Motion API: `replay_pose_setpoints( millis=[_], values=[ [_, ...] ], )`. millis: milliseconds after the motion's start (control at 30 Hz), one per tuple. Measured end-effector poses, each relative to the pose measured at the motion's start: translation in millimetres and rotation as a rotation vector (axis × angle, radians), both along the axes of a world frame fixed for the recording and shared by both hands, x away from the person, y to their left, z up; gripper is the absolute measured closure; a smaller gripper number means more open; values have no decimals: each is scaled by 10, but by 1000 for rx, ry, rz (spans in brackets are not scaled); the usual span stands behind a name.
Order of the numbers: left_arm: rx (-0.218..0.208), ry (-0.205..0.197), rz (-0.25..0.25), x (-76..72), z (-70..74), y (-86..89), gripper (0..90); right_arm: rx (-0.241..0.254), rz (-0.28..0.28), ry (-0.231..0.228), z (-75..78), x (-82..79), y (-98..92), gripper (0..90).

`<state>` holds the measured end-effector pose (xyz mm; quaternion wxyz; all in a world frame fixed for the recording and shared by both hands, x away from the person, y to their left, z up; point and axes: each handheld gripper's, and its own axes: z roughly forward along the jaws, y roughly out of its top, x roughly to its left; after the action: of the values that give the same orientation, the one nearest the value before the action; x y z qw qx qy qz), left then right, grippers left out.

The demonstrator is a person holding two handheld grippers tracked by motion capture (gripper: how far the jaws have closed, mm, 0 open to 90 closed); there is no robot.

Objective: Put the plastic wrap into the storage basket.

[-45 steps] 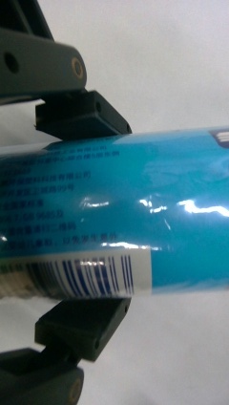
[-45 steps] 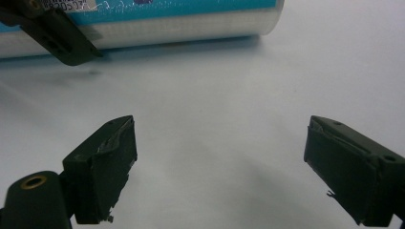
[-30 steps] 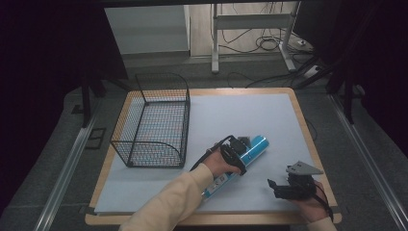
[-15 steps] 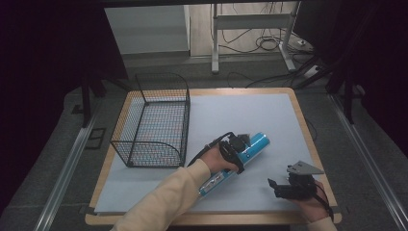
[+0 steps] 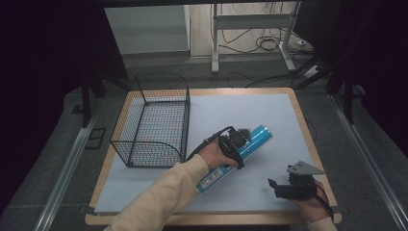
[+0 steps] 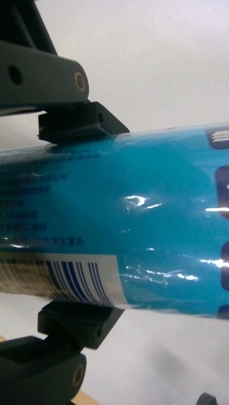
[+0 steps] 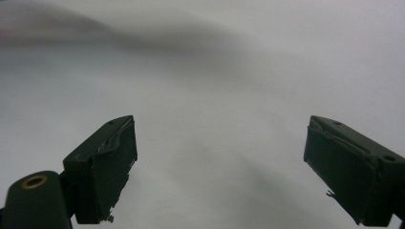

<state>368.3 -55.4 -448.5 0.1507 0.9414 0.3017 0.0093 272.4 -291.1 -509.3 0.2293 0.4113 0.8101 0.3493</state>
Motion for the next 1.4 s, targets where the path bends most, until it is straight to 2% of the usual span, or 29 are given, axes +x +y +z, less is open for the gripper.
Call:
replay_pose_setpoints(
  millis=[100,200,367,900,1033,1400],
  values=[
    [8,1,-11,-9,10,0,314,0,1,-1,1,-1,1,112],
    [-3,4,-2,-7,14,10,314,0,1,-2,4,-4,3,112],
    [5,-5,2,31,67,39,314,1,-1,-3,5,-2,1,112],
    [7,-53,11,139,350,11,315,4,2,-4,10,4,13,112],
    [-3,-49,8,164,387,-5,315,5,5,-5,9,3,23,112],
    [27,-78,16,288,556,5,315,10,1,-9,11,21,22,112]
  ],
)
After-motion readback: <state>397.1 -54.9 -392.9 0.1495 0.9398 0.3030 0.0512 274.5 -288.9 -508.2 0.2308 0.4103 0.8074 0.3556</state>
